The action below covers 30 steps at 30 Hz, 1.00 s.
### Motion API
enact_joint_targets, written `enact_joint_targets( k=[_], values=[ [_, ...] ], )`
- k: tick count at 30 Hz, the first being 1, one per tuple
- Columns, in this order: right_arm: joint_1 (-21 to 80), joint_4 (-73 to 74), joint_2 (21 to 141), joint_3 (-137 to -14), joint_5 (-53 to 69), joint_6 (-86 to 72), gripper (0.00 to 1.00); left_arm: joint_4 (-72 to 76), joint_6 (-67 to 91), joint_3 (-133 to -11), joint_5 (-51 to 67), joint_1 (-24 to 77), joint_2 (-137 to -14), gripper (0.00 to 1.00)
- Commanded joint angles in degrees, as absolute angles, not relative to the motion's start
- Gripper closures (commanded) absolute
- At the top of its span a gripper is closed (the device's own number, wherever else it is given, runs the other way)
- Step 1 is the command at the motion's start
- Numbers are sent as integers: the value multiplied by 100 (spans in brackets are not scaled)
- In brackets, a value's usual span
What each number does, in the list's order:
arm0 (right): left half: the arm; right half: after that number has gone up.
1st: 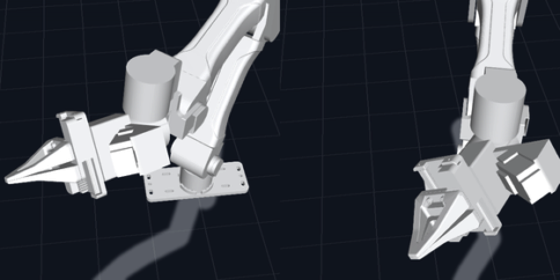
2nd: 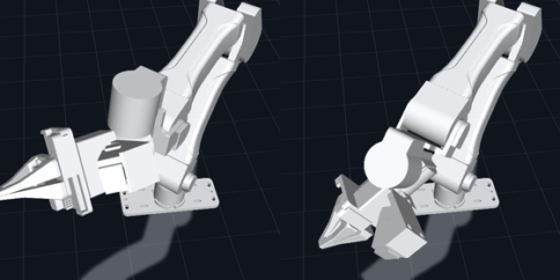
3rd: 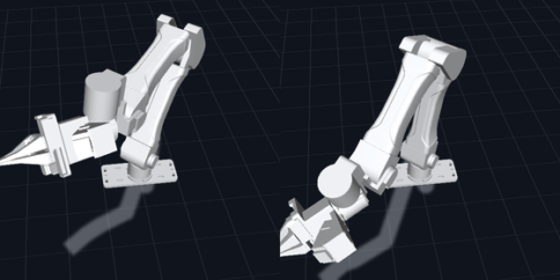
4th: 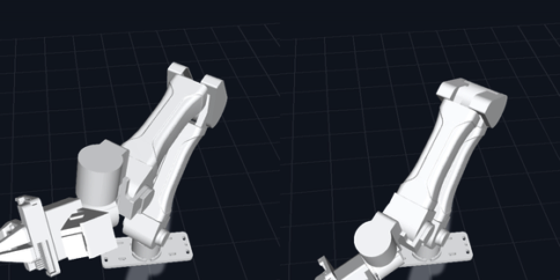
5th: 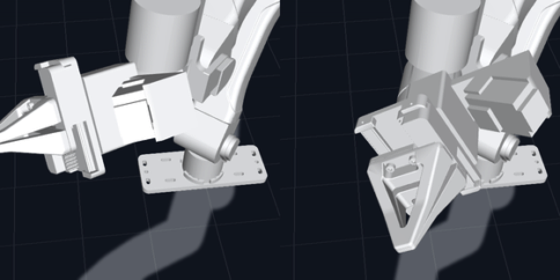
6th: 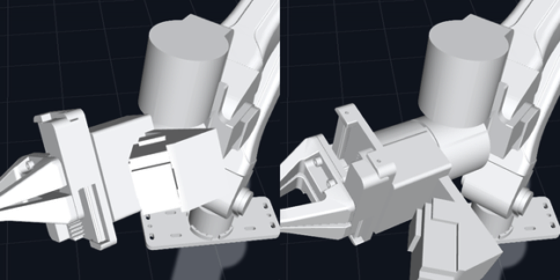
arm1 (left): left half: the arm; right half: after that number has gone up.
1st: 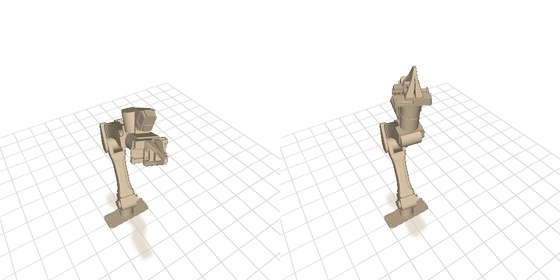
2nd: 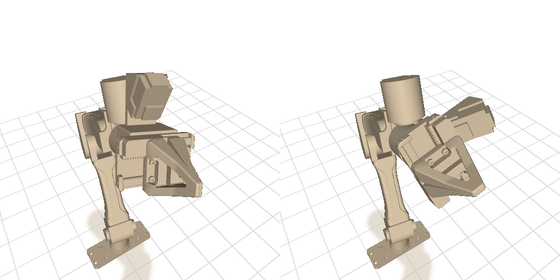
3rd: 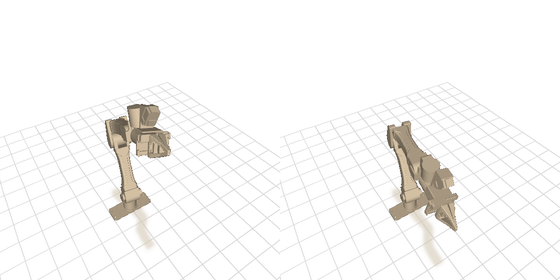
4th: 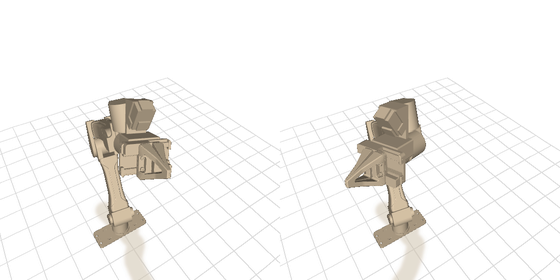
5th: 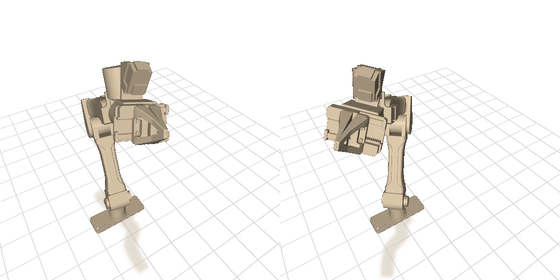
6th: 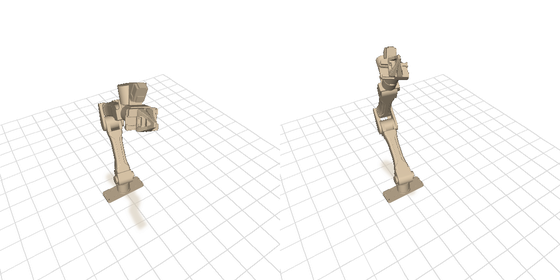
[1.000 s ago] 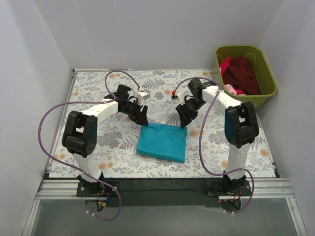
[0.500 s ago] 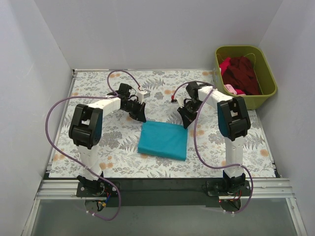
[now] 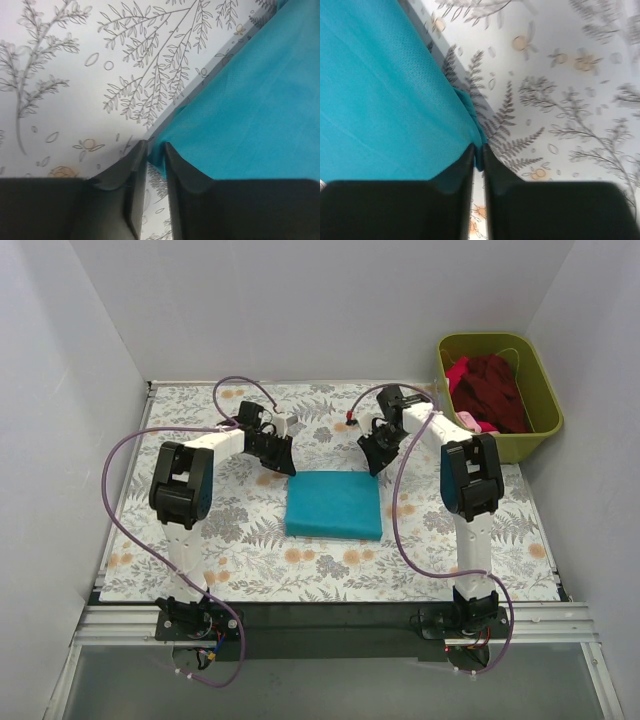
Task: Fold and stack the t-shirts
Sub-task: Fold the tshirt
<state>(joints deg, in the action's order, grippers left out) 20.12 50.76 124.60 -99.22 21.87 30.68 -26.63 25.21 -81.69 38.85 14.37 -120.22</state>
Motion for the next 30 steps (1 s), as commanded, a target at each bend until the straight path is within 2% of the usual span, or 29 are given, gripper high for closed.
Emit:
enact_joint_targets(
  k=[1, 2, 4, 5, 6, 10, 12, 14, 18, 30],
  values=[
    [1899, 4843, 12437, -10589, 2056, 2962, 75, -2523, 2856, -8516, 3691, 1249, -11761, 78],
    [1864, 4851, 12315, -10652, 2187, 2927, 61, -2496, 2952, -8543, 3778, 1205, -11664, 62],
    [1732, 4852, 12121, -10801, 2363, 2760, 45, -2470, 3242, -8578, 4024, 1090, -11295, 48],
    [1644, 4843, 11903, -10819, 2643, 2699, 27, -2478, 3321, -8543, 4339, 1090, -11146, 38],
    [1609, 4843, 11787, -10819, 2811, 2637, 25, -2461, 3488, -8439, 4490, 1090, -10988, 29],
    [1556, 4825, 11286, -10521, 3777, 1928, 8, -2207, 4496, -7991, 5079, 1265, -10390, 21],
    [1573, 4817, 11180, -10214, 4550, 1557, 6, -1936, 4893, -7788, 5263, 1379, -10319, 19],
    [1652, 4642, 11197, -9811, 5129, 962, 6, -1436, 5815, -7306, 5370, 1485, -10248, 12],
    [1819, 4088, 11399, -9397, 5685, 195, 5, -722, 6740, -7137, 5589, 1556, -10704, 10],
    [1530, 3577, 12876, -9658, 5142, 115, 4, -378, 7032, -7118, 5142, 1389, -12181, 7]
  ],
)
